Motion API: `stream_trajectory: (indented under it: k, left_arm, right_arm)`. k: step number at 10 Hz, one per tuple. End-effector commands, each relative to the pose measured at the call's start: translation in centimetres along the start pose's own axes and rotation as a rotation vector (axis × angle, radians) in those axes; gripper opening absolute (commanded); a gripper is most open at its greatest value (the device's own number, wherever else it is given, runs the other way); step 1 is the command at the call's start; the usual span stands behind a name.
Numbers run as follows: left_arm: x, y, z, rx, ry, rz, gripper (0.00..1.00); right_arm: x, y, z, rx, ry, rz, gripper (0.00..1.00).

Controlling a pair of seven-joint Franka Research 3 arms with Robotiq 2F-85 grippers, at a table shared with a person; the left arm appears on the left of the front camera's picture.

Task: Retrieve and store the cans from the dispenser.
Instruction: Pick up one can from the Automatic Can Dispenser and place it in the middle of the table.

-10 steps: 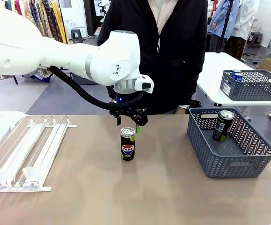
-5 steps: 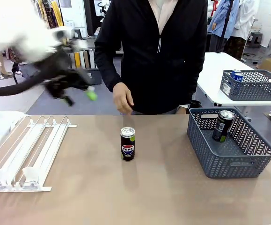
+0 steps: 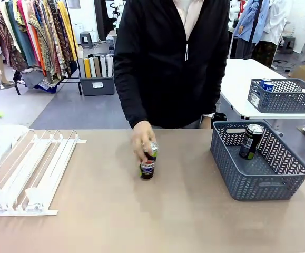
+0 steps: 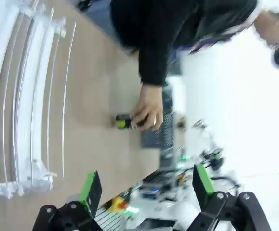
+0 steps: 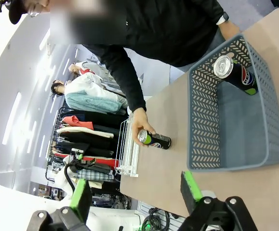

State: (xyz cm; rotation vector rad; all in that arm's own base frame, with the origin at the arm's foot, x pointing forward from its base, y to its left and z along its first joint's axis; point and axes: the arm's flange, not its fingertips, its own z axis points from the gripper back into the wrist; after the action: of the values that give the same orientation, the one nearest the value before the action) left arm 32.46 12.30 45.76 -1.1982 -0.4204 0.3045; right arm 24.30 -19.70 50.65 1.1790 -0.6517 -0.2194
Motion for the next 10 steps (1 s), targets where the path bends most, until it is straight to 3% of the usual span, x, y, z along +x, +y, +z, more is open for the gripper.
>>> stream_trajectory:
  k: [1, 2, 10]
  left_arm:
    - [-2.4, 3.1, -2.0, -0.154, 0.052, 0.034, 1.00]
    - [0.0, 0.0, 0.0, 0.000, 0.000, 0.000, 1.00]
    - [0.0, 0.0, 0.0, 0.000, 0.000, 0.000, 1.00]
  right_arm:
    - [0.3, 0.2, -0.2, 0.025, -0.016, 0.025, 1.00]
    - [0.3, 0.2, -0.2, 0.025, -0.016, 0.025, 1.00]
    - [0.3, 0.2, -0.2, 0.025, -0.016, 0.025, 1.00]
